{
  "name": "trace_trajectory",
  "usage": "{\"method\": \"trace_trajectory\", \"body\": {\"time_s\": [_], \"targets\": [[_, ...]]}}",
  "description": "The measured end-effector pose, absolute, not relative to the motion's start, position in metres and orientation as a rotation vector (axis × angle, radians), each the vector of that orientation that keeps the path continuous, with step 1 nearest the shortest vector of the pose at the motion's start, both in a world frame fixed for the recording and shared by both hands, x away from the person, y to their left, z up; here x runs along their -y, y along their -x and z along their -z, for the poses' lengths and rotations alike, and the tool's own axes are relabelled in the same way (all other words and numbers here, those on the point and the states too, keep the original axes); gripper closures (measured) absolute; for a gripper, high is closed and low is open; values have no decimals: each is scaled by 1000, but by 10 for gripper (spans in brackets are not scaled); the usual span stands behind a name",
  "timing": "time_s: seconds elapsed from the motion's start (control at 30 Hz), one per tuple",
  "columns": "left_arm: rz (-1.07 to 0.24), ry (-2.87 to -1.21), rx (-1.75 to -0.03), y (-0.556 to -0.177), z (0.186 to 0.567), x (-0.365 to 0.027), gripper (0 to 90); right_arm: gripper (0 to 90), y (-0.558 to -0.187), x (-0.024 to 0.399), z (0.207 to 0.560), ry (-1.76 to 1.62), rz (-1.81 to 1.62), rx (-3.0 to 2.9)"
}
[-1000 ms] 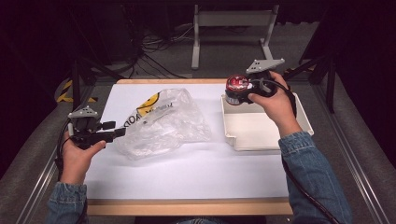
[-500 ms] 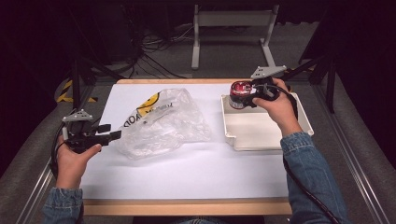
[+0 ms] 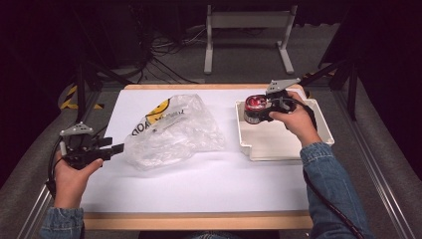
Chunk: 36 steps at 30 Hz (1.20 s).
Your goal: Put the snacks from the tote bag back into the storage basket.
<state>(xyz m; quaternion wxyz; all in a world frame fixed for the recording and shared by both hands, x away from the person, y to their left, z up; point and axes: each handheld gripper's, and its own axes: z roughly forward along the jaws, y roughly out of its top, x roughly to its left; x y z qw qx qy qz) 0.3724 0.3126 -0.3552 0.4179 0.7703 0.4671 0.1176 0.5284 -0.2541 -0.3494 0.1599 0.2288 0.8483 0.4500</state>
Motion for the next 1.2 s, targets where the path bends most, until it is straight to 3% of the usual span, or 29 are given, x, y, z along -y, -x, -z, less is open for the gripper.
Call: {"method": "trace_trajectory", "body": {"time_s": [1.2], "targets": [[-286,-1943,-1187,-374,361,-310,401,247,-532,254,410,-597,-1290,-2528]]}}
